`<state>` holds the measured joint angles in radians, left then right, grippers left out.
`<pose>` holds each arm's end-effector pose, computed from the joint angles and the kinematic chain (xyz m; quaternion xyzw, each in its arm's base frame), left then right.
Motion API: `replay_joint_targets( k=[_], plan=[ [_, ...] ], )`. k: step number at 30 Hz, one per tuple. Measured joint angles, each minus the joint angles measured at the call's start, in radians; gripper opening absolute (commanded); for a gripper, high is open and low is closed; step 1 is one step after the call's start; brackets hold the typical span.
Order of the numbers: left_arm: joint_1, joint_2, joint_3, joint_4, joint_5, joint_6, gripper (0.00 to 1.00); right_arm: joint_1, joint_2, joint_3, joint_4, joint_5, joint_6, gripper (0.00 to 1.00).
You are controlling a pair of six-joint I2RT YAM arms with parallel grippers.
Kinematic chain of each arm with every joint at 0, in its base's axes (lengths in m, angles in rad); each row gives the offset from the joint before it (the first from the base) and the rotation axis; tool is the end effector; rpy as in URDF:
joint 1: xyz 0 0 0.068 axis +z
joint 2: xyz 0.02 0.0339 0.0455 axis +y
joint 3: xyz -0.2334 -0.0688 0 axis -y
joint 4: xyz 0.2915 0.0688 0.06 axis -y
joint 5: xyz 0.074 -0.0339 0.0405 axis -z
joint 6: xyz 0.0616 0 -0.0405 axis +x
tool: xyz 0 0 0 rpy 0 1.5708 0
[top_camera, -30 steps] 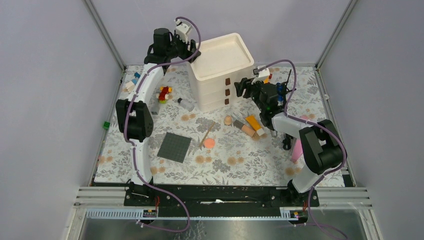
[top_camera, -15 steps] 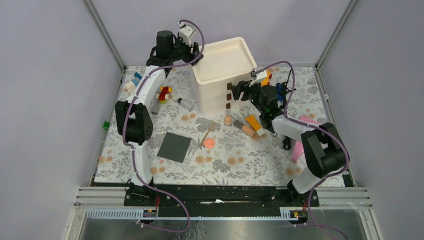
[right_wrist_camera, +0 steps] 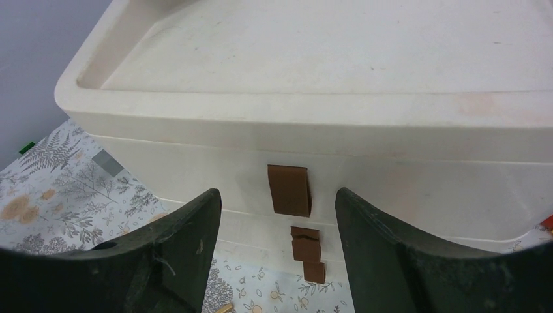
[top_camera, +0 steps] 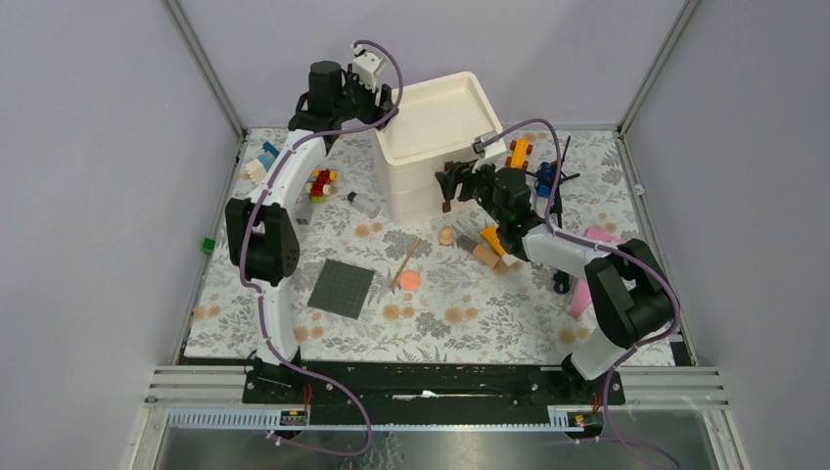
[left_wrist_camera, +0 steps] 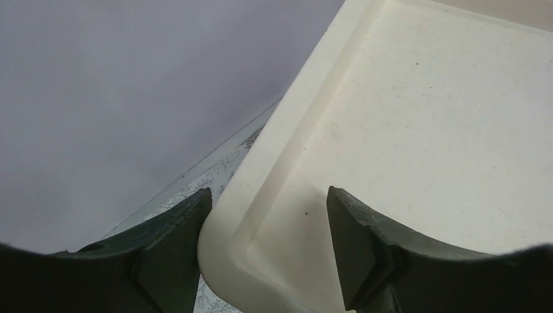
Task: Organize the makeup
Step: Move the storage box to the corner of the board, then open the drawer in the storage box.
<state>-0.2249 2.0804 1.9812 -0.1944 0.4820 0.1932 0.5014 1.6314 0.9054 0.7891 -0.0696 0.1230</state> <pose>0.5327 -0.1511 0.3109 0.3010 0.7332 -0.2008 0.5757 0.3725 0.2091 0.2064 -0.1536 0.6671 0.2465 0.6861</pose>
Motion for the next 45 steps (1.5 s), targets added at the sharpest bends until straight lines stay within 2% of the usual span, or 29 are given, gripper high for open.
replay_joint_targets(
  k=[5, 10, 19, 25, 30, 45],
  plan=[
    [-0.007, -0.006, -0.006, -0.006, -0.005, 0.023, 0.71, 0.013, 0.0, 0.015, -0.023, 0.01, -0.003, 0.73],
    [-0.011, -0.011, -0.013, -0.011, -0.013, 0.036, 0.74, 0.021, 0.001, 0.035, -0.06, 0.05, -0.002, 0.66],
    [-0.014, -0.015, -0.016, -0.018, -0.026, 0.045, 0.77, 0.024, 0.033, 0.082, -0.109, 0.138, 0.016, 0.38],
    [-0.014, -0.017, -0.018, -0.017, -0.028, 0.045, 0.78, 0.024, 0.036, 0.085, -0.117, 0.129, 0.033, 0.12],
    [-0.015, -0.017, -0.018, -0.018, -0.032, 0.045, 0.78, 0.025, 0.032, 0.08, -0.114, 0.121, 0.04, 0.01],
    [-0.031, -0.018, -0.02, -0.018, -0.089, 0.047, 0.81, 0.058, -0.236, -0.131, -0.206, 0.159, 0.075, 0.0]
  ],
)
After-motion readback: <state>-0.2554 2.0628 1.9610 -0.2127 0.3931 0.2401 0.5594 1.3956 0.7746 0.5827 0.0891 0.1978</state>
